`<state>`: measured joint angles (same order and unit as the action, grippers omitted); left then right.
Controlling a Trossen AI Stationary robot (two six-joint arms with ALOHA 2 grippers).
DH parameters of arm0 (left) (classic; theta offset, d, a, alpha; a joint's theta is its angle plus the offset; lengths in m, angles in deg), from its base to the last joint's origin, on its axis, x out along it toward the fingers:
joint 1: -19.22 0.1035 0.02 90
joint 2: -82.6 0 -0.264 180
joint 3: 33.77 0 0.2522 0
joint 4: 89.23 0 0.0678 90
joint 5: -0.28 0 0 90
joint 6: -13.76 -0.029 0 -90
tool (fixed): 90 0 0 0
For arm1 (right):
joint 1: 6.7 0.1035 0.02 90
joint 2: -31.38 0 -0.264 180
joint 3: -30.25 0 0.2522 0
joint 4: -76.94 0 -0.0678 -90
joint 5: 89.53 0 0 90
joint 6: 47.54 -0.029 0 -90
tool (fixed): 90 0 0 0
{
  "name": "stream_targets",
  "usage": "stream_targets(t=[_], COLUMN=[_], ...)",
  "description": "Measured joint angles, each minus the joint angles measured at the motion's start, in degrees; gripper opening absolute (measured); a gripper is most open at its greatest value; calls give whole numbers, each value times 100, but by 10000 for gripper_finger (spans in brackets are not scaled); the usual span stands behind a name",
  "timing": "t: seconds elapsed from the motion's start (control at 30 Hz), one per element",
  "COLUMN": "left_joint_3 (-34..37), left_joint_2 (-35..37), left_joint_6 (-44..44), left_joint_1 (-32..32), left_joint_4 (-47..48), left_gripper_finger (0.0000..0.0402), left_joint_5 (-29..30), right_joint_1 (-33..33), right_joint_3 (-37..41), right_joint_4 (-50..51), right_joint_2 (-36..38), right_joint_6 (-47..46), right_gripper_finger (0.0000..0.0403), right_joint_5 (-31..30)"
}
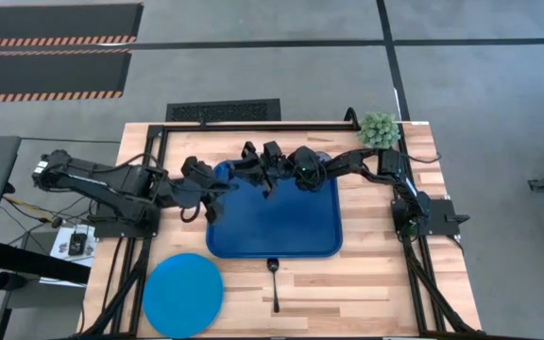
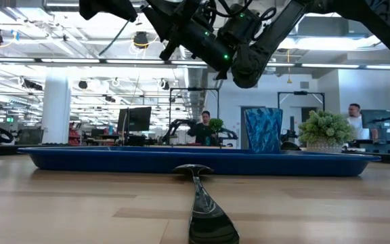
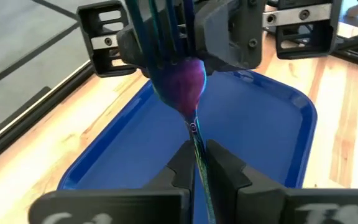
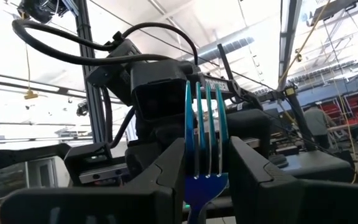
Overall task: Pick and place plate/cup/fork/spoon on tray
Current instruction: Put the blue fork on the left side of the blue tray
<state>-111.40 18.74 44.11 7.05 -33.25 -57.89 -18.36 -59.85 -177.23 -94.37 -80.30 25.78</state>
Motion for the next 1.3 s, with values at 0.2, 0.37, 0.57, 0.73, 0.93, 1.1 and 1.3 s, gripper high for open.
stream_targets(t=[0.2, 0.37, 0.57, 0.73, 0.93, 1.1, 1.3], left_joint_3=[2, 4, 4, 4, 4, 4, 2], left_joint_2=[0, 27, 177, 304, 435, 494, 509], left_joint_6=[-55, -165, -214, 25, 190, 295, 376], left_joint_1=[122, 129, 130, 130, 131, 130, 128], left_joint_4=[-2, 12, 51, 397, 570, 666, 741], left_gripper_finger=[8, 4, 1, 1, 0, 0, 0], left_joint_5=[-100, -119, -263, -358, -407, -461, -484], right_joint_1=[14, 73, 45, -27, -49, 10, 124], right_joint_3=[0, 0, -2, 0, 0, 2, 2], right_joint_4=[31, 129, 502, 934, 2238, 3336, 4514], right_joint_2=[1, 4, 10, 71, 561, 1048, 1644], right_joint_6=[6, 105, 144, 154, 851, 1380, 1937], right_gripper_finger=[112, 170, 234, 225, 171, 145, 176], right_joint_5=[-177, -392, -403, -246, -207, -308, -939])
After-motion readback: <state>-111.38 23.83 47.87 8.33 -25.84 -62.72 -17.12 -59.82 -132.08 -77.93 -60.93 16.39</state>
